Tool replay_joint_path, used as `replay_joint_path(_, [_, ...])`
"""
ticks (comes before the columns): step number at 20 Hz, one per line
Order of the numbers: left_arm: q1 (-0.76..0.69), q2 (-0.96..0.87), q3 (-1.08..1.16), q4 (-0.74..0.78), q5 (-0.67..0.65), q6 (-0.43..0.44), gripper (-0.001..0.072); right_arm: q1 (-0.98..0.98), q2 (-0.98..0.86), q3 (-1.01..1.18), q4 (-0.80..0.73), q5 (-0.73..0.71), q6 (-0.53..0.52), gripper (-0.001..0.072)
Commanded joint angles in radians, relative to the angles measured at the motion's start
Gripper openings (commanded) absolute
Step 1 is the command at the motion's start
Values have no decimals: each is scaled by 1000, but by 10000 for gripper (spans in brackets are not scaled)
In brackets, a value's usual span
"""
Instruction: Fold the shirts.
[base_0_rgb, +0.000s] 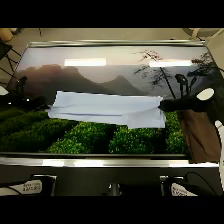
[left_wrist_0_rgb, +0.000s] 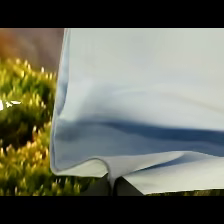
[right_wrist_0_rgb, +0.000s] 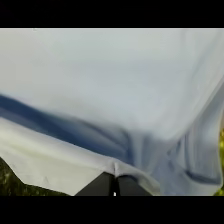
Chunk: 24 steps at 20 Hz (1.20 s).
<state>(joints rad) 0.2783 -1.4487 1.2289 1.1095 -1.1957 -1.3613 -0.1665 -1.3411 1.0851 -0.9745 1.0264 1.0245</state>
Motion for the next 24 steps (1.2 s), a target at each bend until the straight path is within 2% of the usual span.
replay_joint_path(1, [-2,-139,161,-83,19,-32,26,2,-151,159,33,-79,-2,24])
replay_joint_path(5, [-21,-261,243,-83,27,-37,28,2,-211,185,28,-169,-5,24])
replay_joint_path(11, [-48,-375,246,-98,47,-53,36,2,-332,185,29,-86,-5,28])
replay_joint_path(12, [-48,-377,246,-98,54,-62,133,2,-333,185,28,-85,-6,38])
replay_joint_path(13, [-46,-377,256,-98,51,-62,368,-1,-327,187,34,-85,-22,152])
replay_joint_path(14, [-40,-377,283,-97,34,-60,590,-9,-316,193,32,-66,-42,364])
replay_joint_path(15, [-30,-375,320,-95,16,-59,604,-26,-299,205,30,-29,-76,675])
replay_joint_path(16, [-19,-372,359,-89,2,-61,603,-49,-282,219,15,21,-111,710])
replay_joint_path(19, [7,-327,445,-89,-16,-64,604,-145,-276,222,-60,151,-93,712])
replay_joint_path(22, [-14,-252,449,-89,-18,-63,603,-166,-333,204,-38,240,-94,713])
replay_joint_path(24, [-49,-211,449,-90,-24,-60,603,-165,-385,204,53,237,-94,713])
